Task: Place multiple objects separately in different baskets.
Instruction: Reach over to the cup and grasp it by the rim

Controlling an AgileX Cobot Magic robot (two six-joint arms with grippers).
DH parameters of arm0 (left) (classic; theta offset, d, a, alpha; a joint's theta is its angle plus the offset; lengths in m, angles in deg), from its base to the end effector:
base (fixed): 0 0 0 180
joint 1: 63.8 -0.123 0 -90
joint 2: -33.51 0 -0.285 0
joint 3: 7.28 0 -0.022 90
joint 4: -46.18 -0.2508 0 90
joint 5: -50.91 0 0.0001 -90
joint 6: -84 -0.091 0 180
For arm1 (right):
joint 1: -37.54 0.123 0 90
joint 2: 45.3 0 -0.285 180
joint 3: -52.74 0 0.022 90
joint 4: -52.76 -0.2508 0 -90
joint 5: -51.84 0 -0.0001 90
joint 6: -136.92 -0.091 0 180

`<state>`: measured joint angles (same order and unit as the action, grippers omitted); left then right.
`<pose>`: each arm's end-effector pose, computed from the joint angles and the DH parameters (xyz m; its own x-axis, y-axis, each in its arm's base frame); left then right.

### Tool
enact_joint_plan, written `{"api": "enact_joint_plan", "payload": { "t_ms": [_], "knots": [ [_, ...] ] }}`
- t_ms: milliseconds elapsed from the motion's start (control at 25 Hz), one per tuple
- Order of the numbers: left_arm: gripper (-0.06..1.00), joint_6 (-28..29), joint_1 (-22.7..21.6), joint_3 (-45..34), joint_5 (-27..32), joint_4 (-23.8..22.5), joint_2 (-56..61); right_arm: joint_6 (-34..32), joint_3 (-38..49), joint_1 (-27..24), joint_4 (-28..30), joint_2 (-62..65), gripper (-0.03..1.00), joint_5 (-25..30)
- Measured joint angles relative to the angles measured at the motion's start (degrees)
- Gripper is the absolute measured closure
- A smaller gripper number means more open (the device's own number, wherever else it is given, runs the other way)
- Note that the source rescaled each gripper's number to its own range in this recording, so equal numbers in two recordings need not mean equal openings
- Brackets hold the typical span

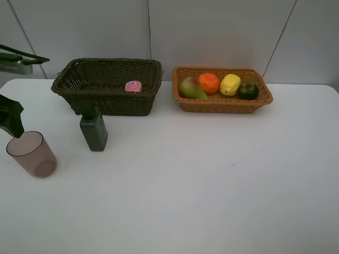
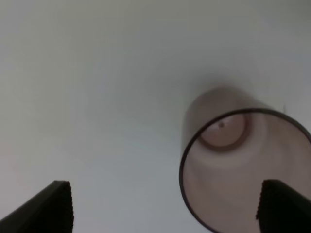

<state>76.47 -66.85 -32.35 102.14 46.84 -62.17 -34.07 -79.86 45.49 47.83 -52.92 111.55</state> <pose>0.2673 0.0134 0.2072 -0.9876 0.0714 -0.1396 0.0710 0.9974 0.0085 -0.0080 0.0057 0.2847 -0.3870 -0.1684 -0.9066 -0.2503 0.9655 -0.0725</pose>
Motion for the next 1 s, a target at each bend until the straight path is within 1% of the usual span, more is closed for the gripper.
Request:
{"api": "enact_joint_plan", "payload": {
  "t_ms": [320, 560, 800, 840, 880, 920, 1000],
  "knots": [
    [-0.06, -0.2, 0.0, 0.0, -4.6, 0.0, -7.0, 0.0, 0.0, 0.0, 0.0, 0.0, -0.02, 0.0],
    [-0.06, -0.2, 0.0, 0.0, -4.9, 0.1, -11.6, 0.0, 0.0, 0.0, 0.0, 0.0, -0.02, 0.0],
    [-0.05, -0.2, 0.0, 0.0, -4.9, 0.1, -12.4, 0.0, 0.0, 0.0, 0.0, 0.0, -0.02, 0.0],
    [-0.04, -0.2, 0.0, 0.0, -4.9, 0.1, -12.4, 0.0, 0.0, 0.0, 0.0, 0.0, -0.02, 0.0],
    [0.0, -0.2, 0.0, 0.0, -4.9, 0.1, -12.4, 0.0, 0.0, 0.0, 0.0, 0.0, -0.02, 0.0],
    [0.05, -0.2, 0.0, 0.0, -4.9, 0.1, -12.4, 0.0, 0.0, 0.0, 0.0, 0.0, -0.02, 0.0],
    [0.23, -0.2, 0.0, 0.0, -4.9, 0.1, -12.4, 0.0, 0.0, 0.0, -0.1, 0.0, -0.02, 0.0]
  ]
}}
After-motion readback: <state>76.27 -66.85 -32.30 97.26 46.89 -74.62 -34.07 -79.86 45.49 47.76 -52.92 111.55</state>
